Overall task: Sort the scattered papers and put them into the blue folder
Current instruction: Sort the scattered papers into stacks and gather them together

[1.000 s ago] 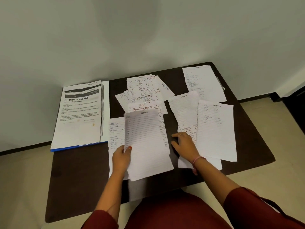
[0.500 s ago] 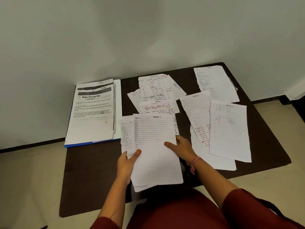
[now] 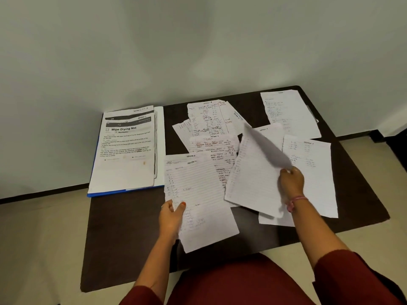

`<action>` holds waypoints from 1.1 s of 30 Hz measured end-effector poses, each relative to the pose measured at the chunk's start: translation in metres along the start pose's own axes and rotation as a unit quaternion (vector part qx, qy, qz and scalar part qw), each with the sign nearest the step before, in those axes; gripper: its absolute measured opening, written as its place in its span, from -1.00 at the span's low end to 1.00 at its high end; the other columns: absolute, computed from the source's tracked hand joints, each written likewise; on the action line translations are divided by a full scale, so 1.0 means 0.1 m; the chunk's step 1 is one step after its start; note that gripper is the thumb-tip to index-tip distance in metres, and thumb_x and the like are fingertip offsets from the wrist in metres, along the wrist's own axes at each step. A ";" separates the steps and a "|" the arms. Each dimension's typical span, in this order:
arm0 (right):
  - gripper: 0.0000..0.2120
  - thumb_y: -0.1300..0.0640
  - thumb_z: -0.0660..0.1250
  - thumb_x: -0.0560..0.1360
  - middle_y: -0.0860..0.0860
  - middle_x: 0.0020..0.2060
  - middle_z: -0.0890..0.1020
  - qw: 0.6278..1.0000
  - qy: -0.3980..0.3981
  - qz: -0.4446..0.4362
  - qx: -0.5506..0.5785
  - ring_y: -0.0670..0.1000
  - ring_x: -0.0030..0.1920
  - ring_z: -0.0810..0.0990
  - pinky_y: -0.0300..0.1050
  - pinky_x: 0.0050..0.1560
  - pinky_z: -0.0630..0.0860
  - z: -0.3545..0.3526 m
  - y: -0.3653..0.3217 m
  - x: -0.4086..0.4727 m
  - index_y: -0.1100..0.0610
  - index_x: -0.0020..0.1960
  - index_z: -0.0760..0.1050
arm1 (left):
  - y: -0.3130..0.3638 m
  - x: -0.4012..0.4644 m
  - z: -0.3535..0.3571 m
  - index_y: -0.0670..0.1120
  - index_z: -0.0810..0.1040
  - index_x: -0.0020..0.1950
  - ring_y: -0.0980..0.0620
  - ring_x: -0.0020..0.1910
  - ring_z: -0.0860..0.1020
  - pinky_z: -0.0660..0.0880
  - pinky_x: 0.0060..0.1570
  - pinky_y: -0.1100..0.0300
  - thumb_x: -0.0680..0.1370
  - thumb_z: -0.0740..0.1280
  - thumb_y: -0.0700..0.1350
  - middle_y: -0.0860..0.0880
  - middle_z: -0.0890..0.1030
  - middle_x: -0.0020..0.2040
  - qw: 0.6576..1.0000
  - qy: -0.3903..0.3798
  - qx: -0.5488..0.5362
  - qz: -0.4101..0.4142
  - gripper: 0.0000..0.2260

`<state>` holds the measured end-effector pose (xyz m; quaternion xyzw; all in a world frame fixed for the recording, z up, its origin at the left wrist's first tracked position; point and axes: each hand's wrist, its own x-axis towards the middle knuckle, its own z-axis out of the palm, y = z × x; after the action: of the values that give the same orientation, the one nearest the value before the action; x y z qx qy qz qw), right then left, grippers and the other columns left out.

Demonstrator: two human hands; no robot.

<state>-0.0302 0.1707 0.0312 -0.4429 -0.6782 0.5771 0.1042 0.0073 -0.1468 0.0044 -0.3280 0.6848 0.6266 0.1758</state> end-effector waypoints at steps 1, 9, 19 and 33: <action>-0.78 0.30 0.13 0.51 0.05 -0.13 0.55 0.999 0.005 0.022 0.024 0.07 -0.09 0.50 -0.15 -0.16 0.42 -0.05 0.00 0.04 0.09 -0.03 0.51 | 0.04 -0.04 0.01 -0.08 0.43 0.21 -0.02 0.10 0.57 0.52 0.16 -0.03 0.51 0.41 -0.09 -0.02 0.58 0.15 1.000 0.009 0.009 0.009 -0.68; -0.75 0.36 0.14 0.53 0.06 0.02 0.52 0.998 -0.008 0.053 0.029 0.05 0.02 0.48 -0.16 0.07 0.38 -0.09 0.08 -0.04 0.21 0.14 0.47 | 0.10 -0.07 0.06 -0.17 0.47 0.30 0.05 0.02 0.51 0.46 0.11 0.16 0.56 0.27 -0.25 -0.05 0.58 0.15 0.977 -0.009 0.189 0.099 -0.70; -0.81 0.37 0.14 0.51 0.02 -0.12 0.53 0.998 -0.045 0.051 0.004 0.04 -0.04 0.48 -0.14 0.05 0.40 -0.03 0.15 -0.04 0.14 -0.06 0.46 | 0.11 -0.03 0.10 -0.15 0.46 0.35 0.02 0.09 0.48 0.42 0.19 0.13 0.53 0.39 -0.13 -0.10 0.51 0.18 0.955 -0.003 0.268 0.129 -0.60; -0.67 0.37 0.13 0.52 0.01 0.05 0.58 0.964 -0.227 -0.039 -0.130 0.00 0.06 0.52 -0.20 0.06 0.37 0.11 0.13 -0.29 0.16 0.20 0.49 | 0.14 -0.03 0.31 -0.16 0.44 0.32 -0.02 0.11 0.54 0.46 0.20 0.10 0.57 0.29 -0.12 -0.06 0.59 0.10 0.969 -0.022 0.231 0.084 -0.67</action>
<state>-0.0147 0.1417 0.0272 -0.2834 -0.7702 0.5645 -0.0887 -0.0054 -0.1159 0.0119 -0.2054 0.8322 0.4709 0.2086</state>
